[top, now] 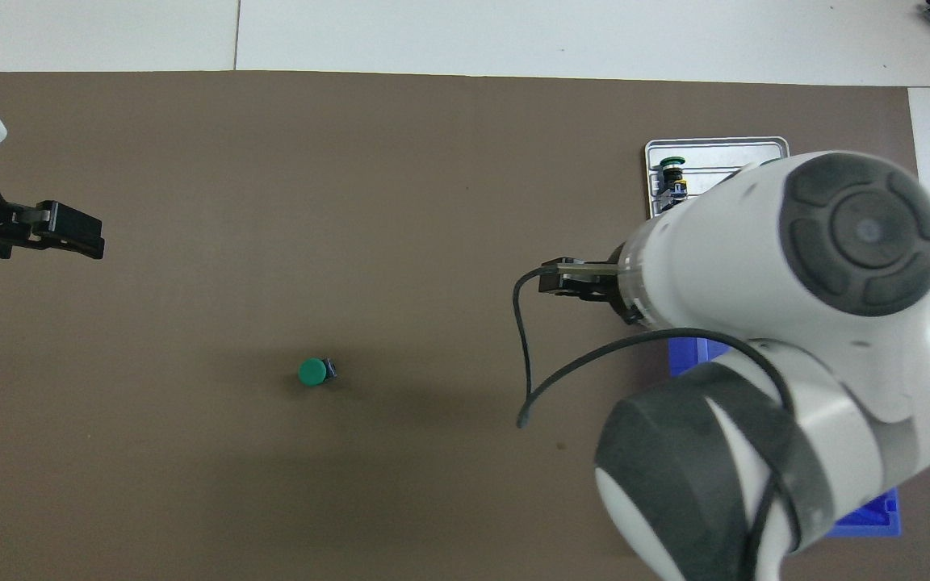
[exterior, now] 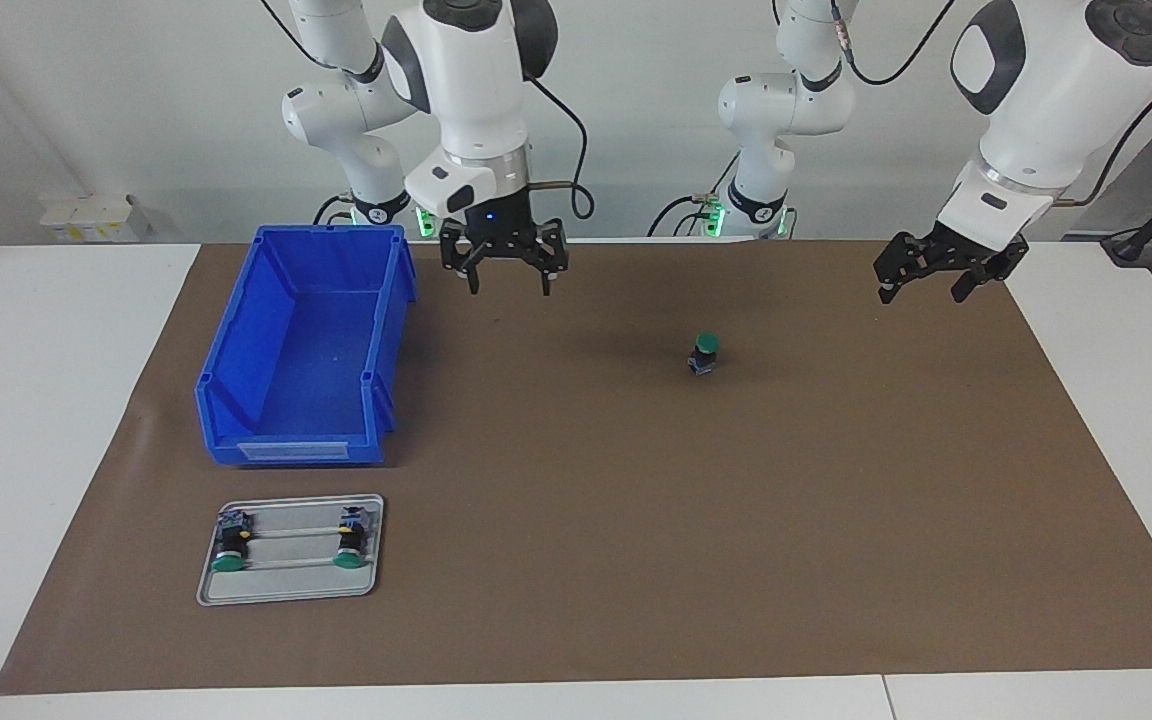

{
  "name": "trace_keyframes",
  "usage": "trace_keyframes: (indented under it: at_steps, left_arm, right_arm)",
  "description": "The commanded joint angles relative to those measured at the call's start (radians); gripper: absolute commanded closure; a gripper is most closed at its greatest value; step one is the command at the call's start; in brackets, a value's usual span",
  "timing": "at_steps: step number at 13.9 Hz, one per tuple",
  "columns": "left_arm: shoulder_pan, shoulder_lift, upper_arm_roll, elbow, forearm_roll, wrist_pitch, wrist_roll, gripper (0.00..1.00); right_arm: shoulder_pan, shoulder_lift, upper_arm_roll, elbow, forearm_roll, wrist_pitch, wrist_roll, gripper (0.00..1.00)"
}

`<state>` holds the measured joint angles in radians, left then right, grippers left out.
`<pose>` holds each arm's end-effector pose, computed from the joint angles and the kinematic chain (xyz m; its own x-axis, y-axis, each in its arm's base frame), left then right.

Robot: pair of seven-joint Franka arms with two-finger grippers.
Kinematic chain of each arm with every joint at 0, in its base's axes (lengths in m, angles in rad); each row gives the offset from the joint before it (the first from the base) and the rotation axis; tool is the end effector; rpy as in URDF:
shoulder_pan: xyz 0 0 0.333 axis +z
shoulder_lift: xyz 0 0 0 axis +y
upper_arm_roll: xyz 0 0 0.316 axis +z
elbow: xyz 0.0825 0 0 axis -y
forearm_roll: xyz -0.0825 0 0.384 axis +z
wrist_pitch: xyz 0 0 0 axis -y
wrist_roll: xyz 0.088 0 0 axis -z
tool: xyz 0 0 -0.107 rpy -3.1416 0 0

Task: Place and press button with both arms
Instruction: 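Swing the right gripper from the bin toward the green button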

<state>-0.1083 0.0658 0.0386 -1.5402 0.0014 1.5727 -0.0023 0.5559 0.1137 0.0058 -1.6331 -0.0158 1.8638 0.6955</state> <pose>0.5727 -0.0406 0.6020 0.9972 -0.0673 -0.0332 -0.0675 -0.9977 -0.0040 0.5172 0.3238 0.5556 0.9862 -0.1323 0.0991 -0.1264 -0.9899 -0.0633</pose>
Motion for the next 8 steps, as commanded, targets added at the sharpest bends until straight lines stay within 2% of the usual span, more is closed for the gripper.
trace_keyframes:
  at_steps: [1,6,8]
  left_arm:
    - [0.012,-0.029,-0.008,-0.035,0.019,0.009,0.008,0.0]
    - [0.01,-0.029,-0.008,-0.035,0.019,0.009,0.008,0.0]
    - [0.012,-0.029,-0.008,-0.035,0.019,0.009,0.008,0.0]
  right_arm:
    - [0.071,0.145,0.0,0.139,-0.036,-0.002,0.096,0.01]
    - [0.166,0.322,0.002,0.292,-0.038,0.089,0.202,0.01]
    - [0.19,0.353,0.002,0.309,-0.036,0.124,0.205,0.01]
